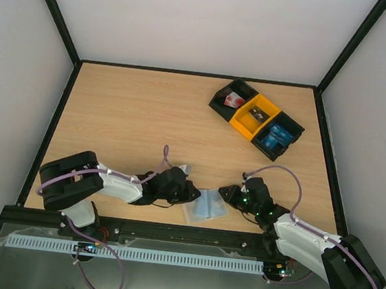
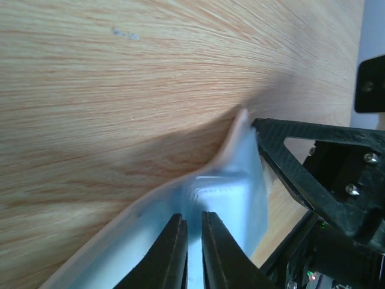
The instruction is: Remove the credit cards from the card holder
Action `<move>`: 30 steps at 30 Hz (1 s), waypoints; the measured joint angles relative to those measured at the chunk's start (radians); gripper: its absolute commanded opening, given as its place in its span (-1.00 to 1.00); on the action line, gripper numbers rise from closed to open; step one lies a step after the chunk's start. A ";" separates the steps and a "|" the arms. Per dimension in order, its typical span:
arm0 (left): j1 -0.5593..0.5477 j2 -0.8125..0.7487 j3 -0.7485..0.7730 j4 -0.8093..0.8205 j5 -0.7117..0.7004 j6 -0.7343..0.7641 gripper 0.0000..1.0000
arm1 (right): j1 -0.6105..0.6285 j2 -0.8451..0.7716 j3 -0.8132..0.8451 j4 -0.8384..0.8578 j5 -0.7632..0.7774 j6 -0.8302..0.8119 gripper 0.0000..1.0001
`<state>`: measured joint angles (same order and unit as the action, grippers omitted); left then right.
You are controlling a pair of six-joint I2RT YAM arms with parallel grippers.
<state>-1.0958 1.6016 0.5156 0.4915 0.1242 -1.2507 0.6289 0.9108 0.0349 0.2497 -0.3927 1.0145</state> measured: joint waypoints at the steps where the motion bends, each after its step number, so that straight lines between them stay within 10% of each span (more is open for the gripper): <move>1: 0.000 -0.007 -0.008 0.016 0.004 -0.003 -0.86 | 0.000 0.000 0.000 0.000 0.000 0.000 -0.62; 17: 0.010 -0.082 -0.026 -0.017 -0.020 -0.005 -0.95 | 0.000 -0.023 0.000 -0.019 0.001 0.000 -0.61; 24: 0.107 -0.125 -0.027 -0.118 -0.036 0.076 -0.95 | 0.003 -0.180 -0.001 -0.164 0.062 0.046 -0.30; 27: 0.156 -0.142 -0.027 -0.169 -0.039 0.111 -0.63 | 0.004 -0.241 -0.001 -0.207 0.081 0.061 -0.18; 30: 0.174 -0.193 -0.029 -0.216 -0.048 0.138 0.10 | 0.004 -0.284 0.002 -0.260 0.104 0.059 -0.08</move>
<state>-0.9218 1.4082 0.4870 0.2752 0.0761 -1.1122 0.6327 0.6266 0.0364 -0.0105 -0.2890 1.0737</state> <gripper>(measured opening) 0.234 0.421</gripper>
